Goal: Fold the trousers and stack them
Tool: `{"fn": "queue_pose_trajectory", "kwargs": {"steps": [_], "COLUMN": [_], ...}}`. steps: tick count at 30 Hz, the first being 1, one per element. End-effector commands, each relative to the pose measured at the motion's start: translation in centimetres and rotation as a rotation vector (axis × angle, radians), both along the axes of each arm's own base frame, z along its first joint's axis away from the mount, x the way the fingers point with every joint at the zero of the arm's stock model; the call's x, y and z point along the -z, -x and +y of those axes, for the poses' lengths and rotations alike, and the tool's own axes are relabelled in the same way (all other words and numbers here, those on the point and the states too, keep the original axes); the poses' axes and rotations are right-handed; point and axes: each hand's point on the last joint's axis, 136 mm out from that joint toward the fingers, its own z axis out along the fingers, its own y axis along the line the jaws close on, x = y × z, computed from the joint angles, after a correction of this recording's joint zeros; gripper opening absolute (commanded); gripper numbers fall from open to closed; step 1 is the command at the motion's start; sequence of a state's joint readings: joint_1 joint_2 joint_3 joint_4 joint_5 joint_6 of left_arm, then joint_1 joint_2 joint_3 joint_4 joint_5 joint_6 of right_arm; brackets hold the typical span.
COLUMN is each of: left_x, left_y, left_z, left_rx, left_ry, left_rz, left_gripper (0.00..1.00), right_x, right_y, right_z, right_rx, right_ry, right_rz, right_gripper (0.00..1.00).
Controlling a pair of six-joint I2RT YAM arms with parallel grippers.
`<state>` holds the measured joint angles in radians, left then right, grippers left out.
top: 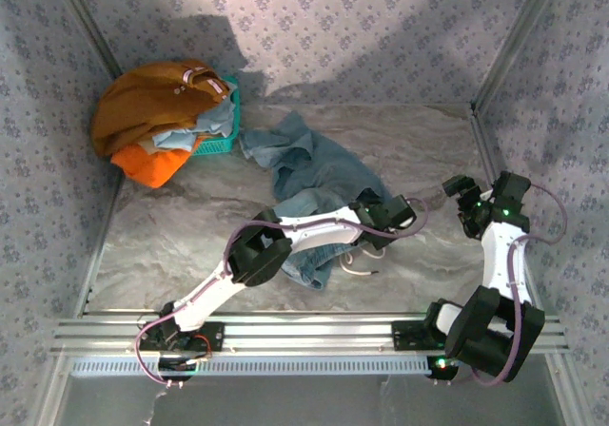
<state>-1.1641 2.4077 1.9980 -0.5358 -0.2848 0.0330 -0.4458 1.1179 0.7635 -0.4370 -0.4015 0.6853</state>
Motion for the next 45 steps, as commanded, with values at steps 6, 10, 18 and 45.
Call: {"fn": "queue_pose_trajectory", "kwargs": {"steps": [6, 10, 18, 45], "left_x": [-18.0, -23.7, -27.5, -18.6], "left_y": [-5.8, -7.5, -4.3, 1.1], "left_z": [8.3, 17.9, 39.5, 48.1], "left_rx": [-0.337, -0.581, -1.022, -1.385], "left_ry": [0.165, 0.297, 0.498, 0.695], "left_rz": [-0.201, -0.184, -0.176, 0.124], "left_gripper": [0.00, 0.00, 0.00, 0.95], "right_x": [-2.5, -3.5, -4.8, 9.4], "right_y": [-1.2, -1.9, -3.4, 3.1], "right_z": [2.0, 4.1, 11.2, 37.3], "right_rx": [-0.077, -0.142, -0.324, -1.187], "right_ry": [0.032, 0.069, 0.136, 0.223], "right_rz": [-0.065, -0.083, -0.109, 0.176], "right_gripper": [0.94, 0.93, 0.93, 0.82]}}
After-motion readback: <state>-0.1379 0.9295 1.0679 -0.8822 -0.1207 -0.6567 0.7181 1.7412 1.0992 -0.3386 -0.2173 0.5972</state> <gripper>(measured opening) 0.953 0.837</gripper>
